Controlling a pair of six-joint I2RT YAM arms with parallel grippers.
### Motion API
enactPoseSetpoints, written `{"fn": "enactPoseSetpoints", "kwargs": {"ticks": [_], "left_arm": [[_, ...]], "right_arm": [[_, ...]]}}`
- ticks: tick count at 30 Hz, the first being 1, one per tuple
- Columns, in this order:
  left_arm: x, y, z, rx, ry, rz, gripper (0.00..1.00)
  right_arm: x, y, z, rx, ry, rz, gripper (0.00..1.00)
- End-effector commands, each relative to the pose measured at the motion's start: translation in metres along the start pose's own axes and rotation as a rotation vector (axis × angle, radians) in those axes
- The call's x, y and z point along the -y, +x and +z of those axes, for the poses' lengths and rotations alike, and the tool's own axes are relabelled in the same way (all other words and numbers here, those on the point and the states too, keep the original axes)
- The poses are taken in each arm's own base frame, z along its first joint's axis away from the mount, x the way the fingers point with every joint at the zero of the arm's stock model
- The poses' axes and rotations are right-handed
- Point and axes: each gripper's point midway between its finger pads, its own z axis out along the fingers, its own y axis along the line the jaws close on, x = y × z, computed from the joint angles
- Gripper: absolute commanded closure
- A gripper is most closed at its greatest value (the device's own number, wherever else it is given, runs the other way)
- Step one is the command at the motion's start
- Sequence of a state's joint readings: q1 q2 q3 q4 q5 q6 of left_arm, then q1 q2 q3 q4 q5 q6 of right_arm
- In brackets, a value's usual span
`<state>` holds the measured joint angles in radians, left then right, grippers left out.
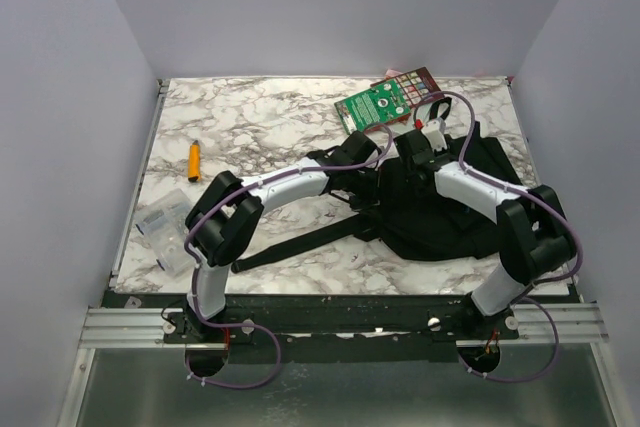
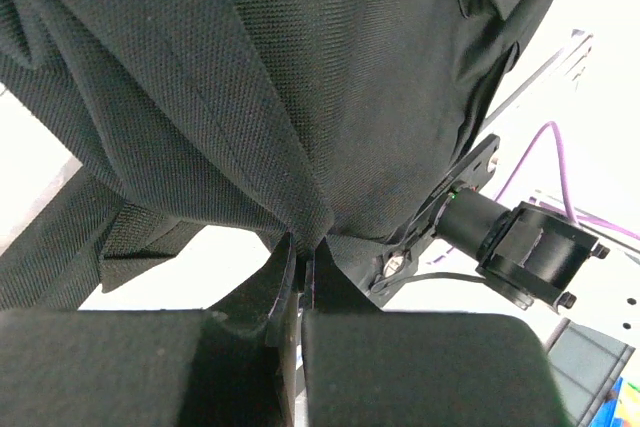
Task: Pack the student bag
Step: Place the stationery in the student bag.
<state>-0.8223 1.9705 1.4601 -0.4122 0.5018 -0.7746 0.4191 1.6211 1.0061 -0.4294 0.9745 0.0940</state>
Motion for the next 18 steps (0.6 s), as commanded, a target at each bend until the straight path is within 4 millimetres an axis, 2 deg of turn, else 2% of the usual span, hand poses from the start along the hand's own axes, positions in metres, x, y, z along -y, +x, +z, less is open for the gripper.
{"fn": "enactPoseSetpoints", "kwargs": {"ticks": [1,4,6,8,10,13,15,18], "left_arm": [[-0.002,-0.003,-0.029,0.056,-0.051,-0.048,1.0],[0.0,-0.004,-0.034,0.066,-0.047,-0.044,1.0],[0.004,-0.005,-0.038,0.069,-0.035,-0.038,1.0],[0.006,-0.004,-0.039,0.064,-0.026,-0.034,1.0],[0.009,-0.004,-0.04,0.06,-0.017,-0.032,1.0],[0.013,-0.004,-0.042,0.056,0.001,-0.025,1.0],[0.015,-0.004,-0.044,0.058,0.007,-0.021,1.0],[0.019,-0.005,-0.047,0.067,0.015,-0.008,1.0]], "right_arm": [[0.026,-0.002,0.004,0.014,0.22,-0.118,0.99],[0.015,0.009,0.009,-0.01,0.199,-0.143,0.99],[-0.003,0.018,0.012,-0.059,0.125,-0.136,0.98],[-0.016,0.031,0.013,-0.117,0.078,-0.154,0.85],[-0.026,0.044,0.012,-0.168,0.042,-0.151,0.65],[-0.037,0.052,0.005,-0.222,-0.037,-0.106,0.43],[-0.043,0.049,-0.002,-0.227,-0.104,-0.061,0.33],[-0.046,0.039,-0.017,-0.22,-0.206,0.001,0.25]]}}
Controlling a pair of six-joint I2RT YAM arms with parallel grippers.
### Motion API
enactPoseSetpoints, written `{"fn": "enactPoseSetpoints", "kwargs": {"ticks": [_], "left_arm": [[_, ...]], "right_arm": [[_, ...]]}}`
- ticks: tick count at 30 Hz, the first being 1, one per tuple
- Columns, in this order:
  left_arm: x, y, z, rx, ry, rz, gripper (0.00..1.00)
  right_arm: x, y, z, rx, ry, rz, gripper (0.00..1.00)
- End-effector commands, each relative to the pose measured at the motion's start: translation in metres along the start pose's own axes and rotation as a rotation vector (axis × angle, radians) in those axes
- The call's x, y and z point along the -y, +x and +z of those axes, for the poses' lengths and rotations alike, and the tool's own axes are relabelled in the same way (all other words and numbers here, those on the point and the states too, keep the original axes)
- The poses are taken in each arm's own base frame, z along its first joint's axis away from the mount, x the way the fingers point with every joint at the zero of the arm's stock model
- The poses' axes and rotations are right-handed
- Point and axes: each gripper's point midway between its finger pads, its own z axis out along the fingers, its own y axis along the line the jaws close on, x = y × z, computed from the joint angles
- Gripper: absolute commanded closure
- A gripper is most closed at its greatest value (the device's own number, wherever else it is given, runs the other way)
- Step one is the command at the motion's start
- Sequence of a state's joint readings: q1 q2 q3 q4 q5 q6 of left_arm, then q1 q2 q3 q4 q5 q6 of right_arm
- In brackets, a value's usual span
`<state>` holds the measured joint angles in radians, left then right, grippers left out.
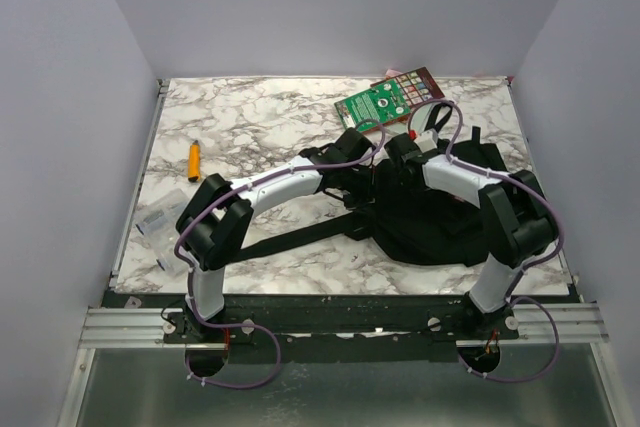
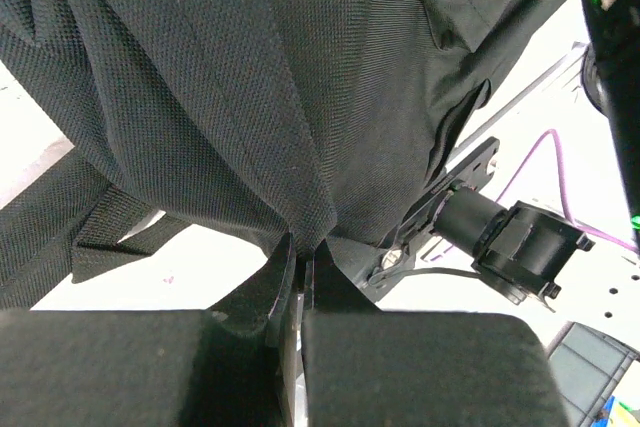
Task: Pack the student bag
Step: Place the stationery in the student bag.
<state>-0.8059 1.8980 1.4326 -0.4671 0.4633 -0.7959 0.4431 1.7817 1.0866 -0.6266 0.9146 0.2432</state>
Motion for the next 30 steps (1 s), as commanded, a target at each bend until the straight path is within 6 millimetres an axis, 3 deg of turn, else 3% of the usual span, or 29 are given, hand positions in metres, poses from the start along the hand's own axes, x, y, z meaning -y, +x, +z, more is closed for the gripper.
{"fn": "enactPoseSetpoints", "kwargs": {"ticks": [1,10,16,24,27,30], "left_arm": [[0.02,-0.005,-0.026,0.038,0.052,0.031,1.0],[0.025,-0.005,-0.029,0.045,0.062,0.051,1.0],[0.028,-0.005,-0.031,0.047,0.069,0.059,1.0],[0.03,-0.005,-0.032,0.052,0.071,0.069,1.0],[0.029,-0.003,-0.031,0.05,0.068,0.07,1.0],[0.028,-0.003,-0.03,0.051,0.063,0.071,1.0]], "right_arm": [[-0.011,0.006,-0.024,-0.052,-0.195,0.093,0.22],[-0.017,0.0,-0.06,-0.056,-0.398,0.191,0.14],[-0.017,-0.018,-0.073,-0.016,-0.455,0.276,0.11],[-0.017,-0.04,-0.066,0.054,-0.414,0.375,0.48],[-0.02,-0.043,-0.055,0.048,-0.362,0.353,0.5],[-0.012,-0.032,-0.038,-0.005,-0.224,0.302,0.52]]}}
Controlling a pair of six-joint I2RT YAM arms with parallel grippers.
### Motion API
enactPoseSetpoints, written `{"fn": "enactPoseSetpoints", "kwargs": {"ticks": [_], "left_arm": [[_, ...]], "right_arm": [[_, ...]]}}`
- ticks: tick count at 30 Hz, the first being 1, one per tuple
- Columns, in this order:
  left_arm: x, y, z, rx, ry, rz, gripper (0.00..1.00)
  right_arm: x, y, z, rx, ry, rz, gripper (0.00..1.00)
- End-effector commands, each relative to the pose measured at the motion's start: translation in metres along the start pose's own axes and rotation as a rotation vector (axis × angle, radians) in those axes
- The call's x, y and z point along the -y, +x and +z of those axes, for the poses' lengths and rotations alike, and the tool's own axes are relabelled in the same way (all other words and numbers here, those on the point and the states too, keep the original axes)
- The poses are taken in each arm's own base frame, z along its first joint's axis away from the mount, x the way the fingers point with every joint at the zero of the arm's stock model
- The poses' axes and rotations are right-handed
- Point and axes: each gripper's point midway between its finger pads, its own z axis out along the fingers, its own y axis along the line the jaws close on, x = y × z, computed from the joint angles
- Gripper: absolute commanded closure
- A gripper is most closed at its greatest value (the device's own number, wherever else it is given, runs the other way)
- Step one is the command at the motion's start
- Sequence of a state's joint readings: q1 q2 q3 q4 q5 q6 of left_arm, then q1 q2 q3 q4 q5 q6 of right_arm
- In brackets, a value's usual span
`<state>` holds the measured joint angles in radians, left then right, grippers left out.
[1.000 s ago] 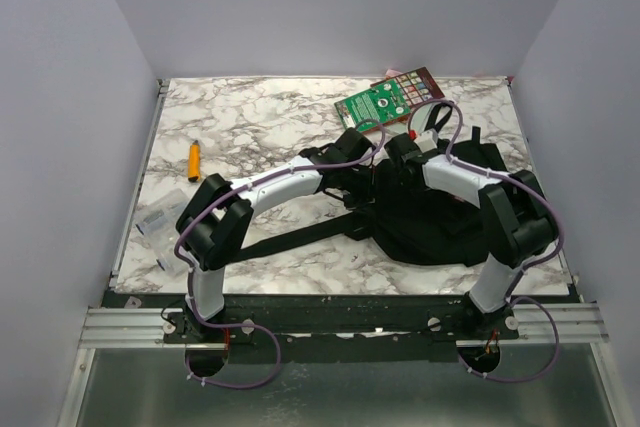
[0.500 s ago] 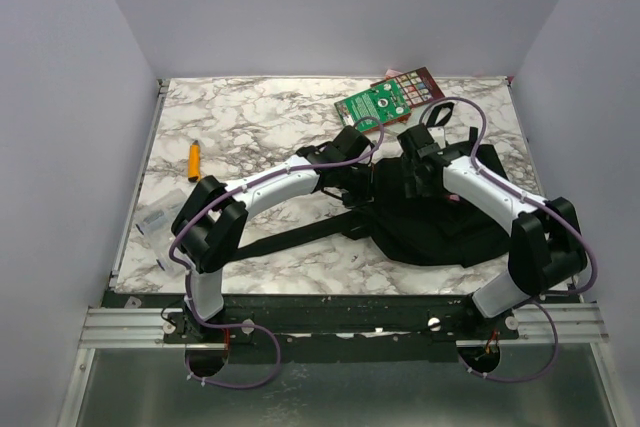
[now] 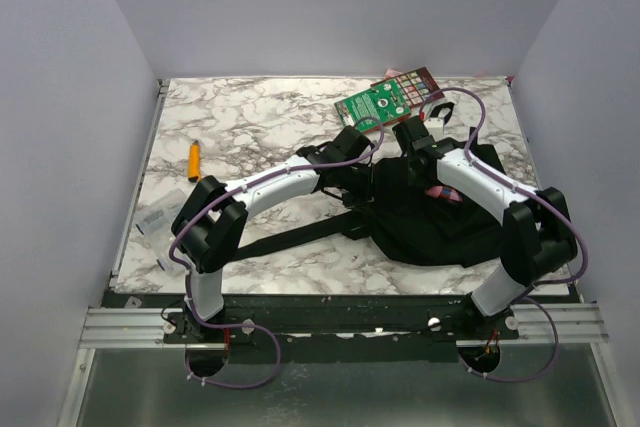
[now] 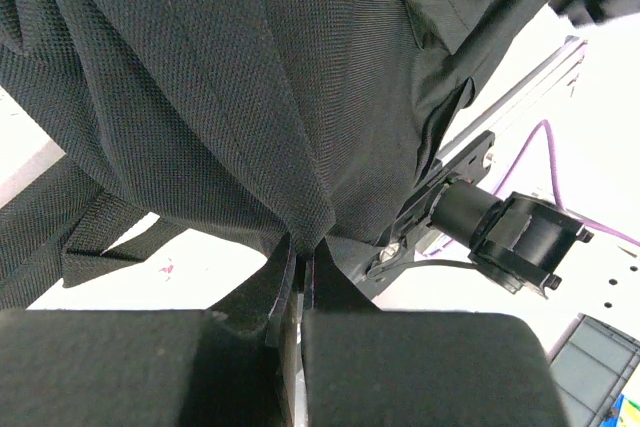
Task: Pack the student bag
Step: Place the stationery in the student bag.
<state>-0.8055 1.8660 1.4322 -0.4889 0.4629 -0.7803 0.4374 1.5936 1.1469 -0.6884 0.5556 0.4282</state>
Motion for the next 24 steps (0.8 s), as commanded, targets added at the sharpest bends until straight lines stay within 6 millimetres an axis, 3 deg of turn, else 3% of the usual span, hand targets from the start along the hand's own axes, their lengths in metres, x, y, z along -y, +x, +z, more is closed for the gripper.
{"fn": "enactPoseSetpoints", "kwargs": {"ticks": [1,13,16,20,24], "left_arm": [[0.022,-0.005,-0.019,0.046,0.053,0.05,1.0],[0.017,-0.009,-0.022,0.079,0.023,0.045,1.0],[0.016,-0.009,-0.021,0.08,0.018,0.045,1.0],[0.016,-0.009,-0.021,0.079,0.019,0.043,1.0],[0.016,-0.008,-0.019,0.069,0.023,0.044,1.0]], "right_arm": [[0.021,-0.003,0.016,0.0,0.205,-0.018,0.54],[0.099,0.026,0.029,-0.025,0.408,0.018,0.67],[0.094,0.021,0.027,-0.022,0.362,0.03,0.7],[0.074,0.014,0.021,-0.034,0.223,0.043,0.7],[0.049,0.006,-0.001,-0.021,0.02,0.108,0.59]]}}
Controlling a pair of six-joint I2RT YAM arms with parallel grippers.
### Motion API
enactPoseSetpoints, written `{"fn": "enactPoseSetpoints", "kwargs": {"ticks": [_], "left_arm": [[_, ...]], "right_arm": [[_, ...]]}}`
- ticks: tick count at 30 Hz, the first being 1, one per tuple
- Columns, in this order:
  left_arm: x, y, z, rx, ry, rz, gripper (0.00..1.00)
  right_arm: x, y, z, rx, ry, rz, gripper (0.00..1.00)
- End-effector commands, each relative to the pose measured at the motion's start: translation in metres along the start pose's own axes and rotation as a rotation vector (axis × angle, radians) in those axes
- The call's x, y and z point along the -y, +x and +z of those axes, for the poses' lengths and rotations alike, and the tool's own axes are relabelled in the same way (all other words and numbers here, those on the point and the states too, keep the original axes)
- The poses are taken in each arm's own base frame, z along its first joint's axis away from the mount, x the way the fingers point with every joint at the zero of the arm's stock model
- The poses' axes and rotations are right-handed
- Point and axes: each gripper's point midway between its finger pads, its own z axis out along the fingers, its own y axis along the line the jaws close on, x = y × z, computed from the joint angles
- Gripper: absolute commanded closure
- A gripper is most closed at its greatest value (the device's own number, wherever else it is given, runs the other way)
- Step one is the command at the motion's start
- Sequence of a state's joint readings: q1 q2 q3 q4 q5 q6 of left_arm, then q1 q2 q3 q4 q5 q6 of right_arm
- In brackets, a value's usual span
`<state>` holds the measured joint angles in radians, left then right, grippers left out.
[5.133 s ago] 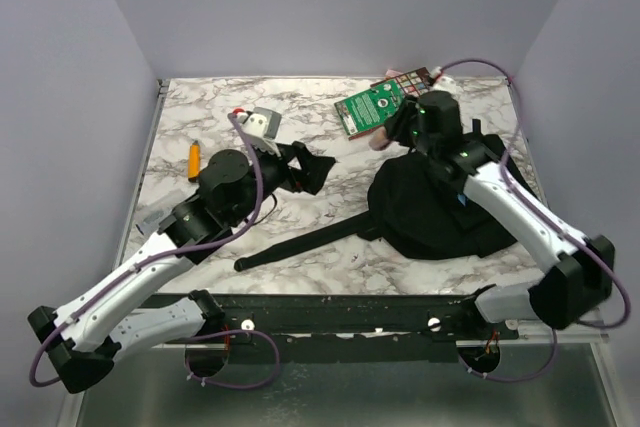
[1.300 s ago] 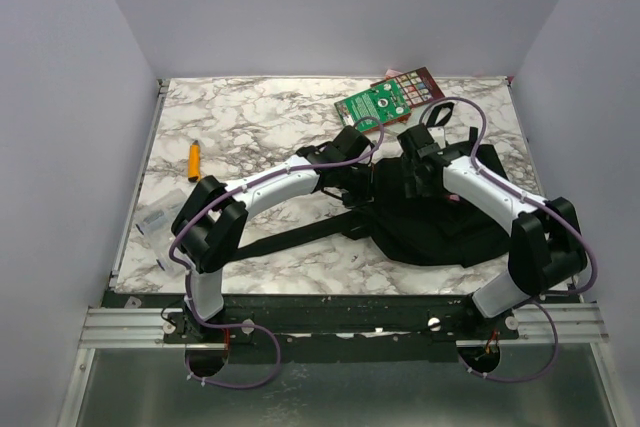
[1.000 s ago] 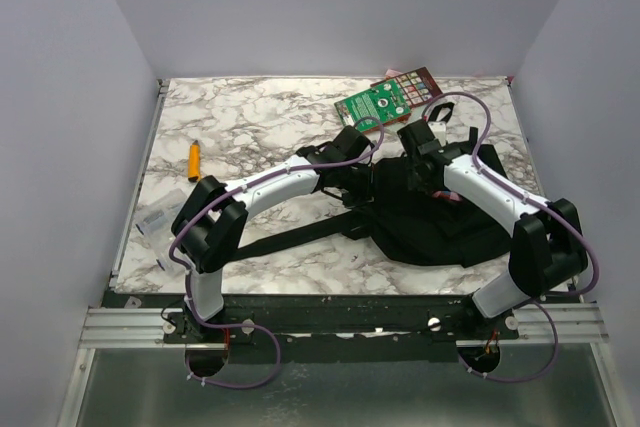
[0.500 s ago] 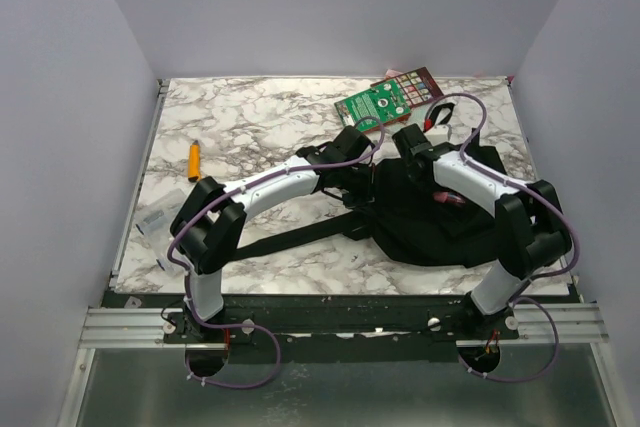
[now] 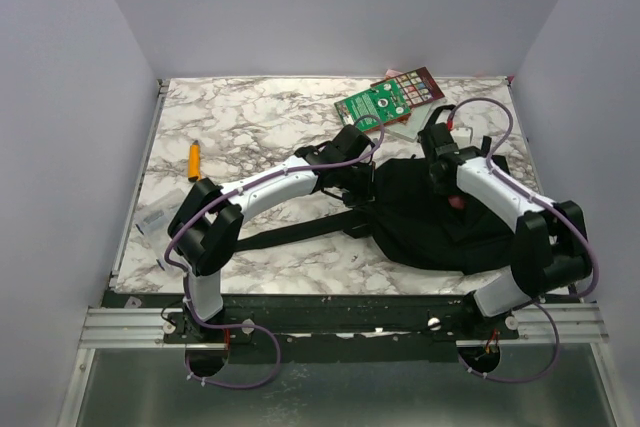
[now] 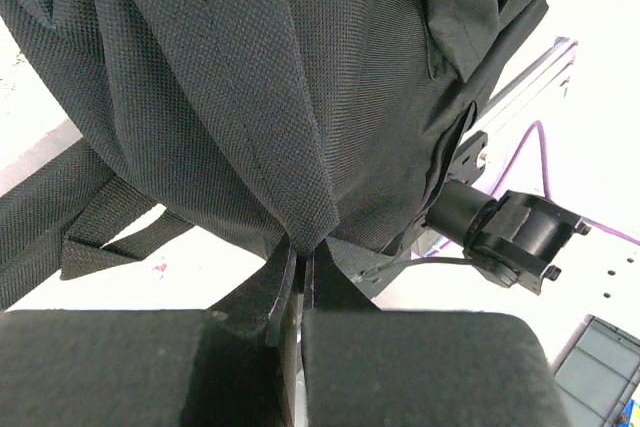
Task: Pack the student bag
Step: Place the stationery in the student bag.
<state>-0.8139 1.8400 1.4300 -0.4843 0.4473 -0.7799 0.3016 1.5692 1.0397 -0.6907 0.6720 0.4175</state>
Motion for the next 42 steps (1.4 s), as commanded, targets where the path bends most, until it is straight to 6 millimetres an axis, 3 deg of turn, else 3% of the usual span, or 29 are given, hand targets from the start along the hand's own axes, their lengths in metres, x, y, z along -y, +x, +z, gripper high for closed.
{"fn": "enactPoseSetpoints", "kwargs": {"ticks": [1,4,12,14,17,23,28,33,37,40,42], "left_arm": [[0.008,-0.007,-0.012,0.044,0.015,0.024,1.0],[0.008,-0.007,-0.012,0.041,0.017,0.022,1.0],[0.011,-0.008,-0.015,0.05,0.021,0.029,1.0],[0.011,-0.008,-0.015,0.05,0.022,0.029,1.0],[0.011,-0.008,-0.015,0.049,0.024,0.029,1.0],[0.01,-0.007,-0.015,0.049,0.019,0.023,1.0],[0.005,-0.01,-0.016,0.075,-0.005,0.025,1.0],[0.0,-0.014,-0.016,0.084,-0.017,0.01,1.0],[-0.006,-0.017,-0.016,0.094,-0.034,0.002,1.0],[-0.011,-0.02,-0.017,0.106,-0.046,-0.001,1.0],[-0.012,-0.02,-0.016,0.103,-0.047,-0.003,1.0]], "right_arm": [[-0.017,-0.018,-0.035,0.03,-0.215,0.09,0.57],[-0.02,-0.014,-0.043,0.01,-0.254,0.139,0.56],[-0.007,0.017,-0.022,-0.041,-0.122,0.16,0.91],[-0.002,0.022,-0.016,-0.056,-0.08,0.14,0.95],[0.003,0.024,-0.01,-0.054,-0.029,0.116,0.97],[-0.007,0.015,0.011,-0.029,0.01,0.107,0.97],[0.012,0.001,0.028,0.038,0.161,0.112,0.97],[0.011,-0.021,0.018,0.095,0.122,0.118,0.95],[-0.029,-0.022,-0.002,0.025,-0.162,0.078,0.86],[-0.062,-0.016,-0.038,-0.023,-0.455,0.059,0.69],[-0.077,-0.012,-0.063,-0.059,-0.61,0.046,0.66]]}}
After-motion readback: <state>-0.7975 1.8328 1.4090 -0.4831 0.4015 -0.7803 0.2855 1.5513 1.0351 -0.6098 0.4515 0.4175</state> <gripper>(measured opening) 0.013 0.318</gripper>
